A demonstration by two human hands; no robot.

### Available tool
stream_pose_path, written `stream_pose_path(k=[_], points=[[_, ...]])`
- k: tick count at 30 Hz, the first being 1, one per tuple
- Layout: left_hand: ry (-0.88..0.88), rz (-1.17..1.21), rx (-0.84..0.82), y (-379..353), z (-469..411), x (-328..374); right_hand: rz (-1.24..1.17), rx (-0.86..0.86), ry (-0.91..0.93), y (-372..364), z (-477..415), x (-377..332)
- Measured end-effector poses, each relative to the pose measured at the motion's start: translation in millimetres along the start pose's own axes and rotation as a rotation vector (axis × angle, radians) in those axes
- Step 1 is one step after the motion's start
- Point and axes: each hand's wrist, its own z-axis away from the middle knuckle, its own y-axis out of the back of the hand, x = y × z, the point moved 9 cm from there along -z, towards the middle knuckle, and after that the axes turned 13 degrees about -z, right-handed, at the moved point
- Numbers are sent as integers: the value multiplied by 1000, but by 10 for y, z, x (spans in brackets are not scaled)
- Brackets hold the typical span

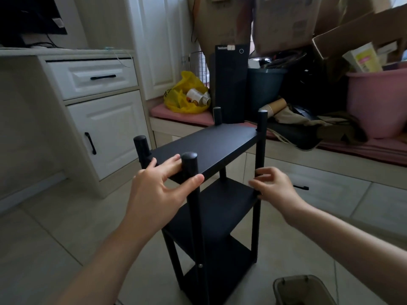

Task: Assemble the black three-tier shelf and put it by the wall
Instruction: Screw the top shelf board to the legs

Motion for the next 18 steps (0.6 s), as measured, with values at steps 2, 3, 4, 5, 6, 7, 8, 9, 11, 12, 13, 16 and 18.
stream_pose_path(k=[2,3,4,5,6,7,8,9,11,12,13,16,18], points=[[-48,17,-3,6,34,23,34,104,0,244,-112,16],[-63,18,-3,17,42,30,45,133,-14,327,-166,43],[-72,15,4,37,47,24,59,147,-28,379,-217,68],[-74,13,13,55,54,13,71,147,-40,404,-262,90],[-73,9,17,70,63,7,78,140,-49,405,-300,102],[-74,5,17,82,67,16,83,130,-53,396,-332,109],[-79,0,16,91,70,27,93,124,-55,380,-363,106],[-85,-8,12,91,71,37,103,121,-54,367,-397,100],[-93,-26,10,83,72,44,106,118,-47,344,-473,79],[-96,-33,9,81,68,45,95,117,-46,332,-511,67],[-99,-41,12,78,60,43,76,119,-48,321,-542,57],[-78,-55,42,94,39,7,62,135,-48,307,-587,50],[-62,-93,75,114,30,-24,94,143,-9,302,-580,37]])
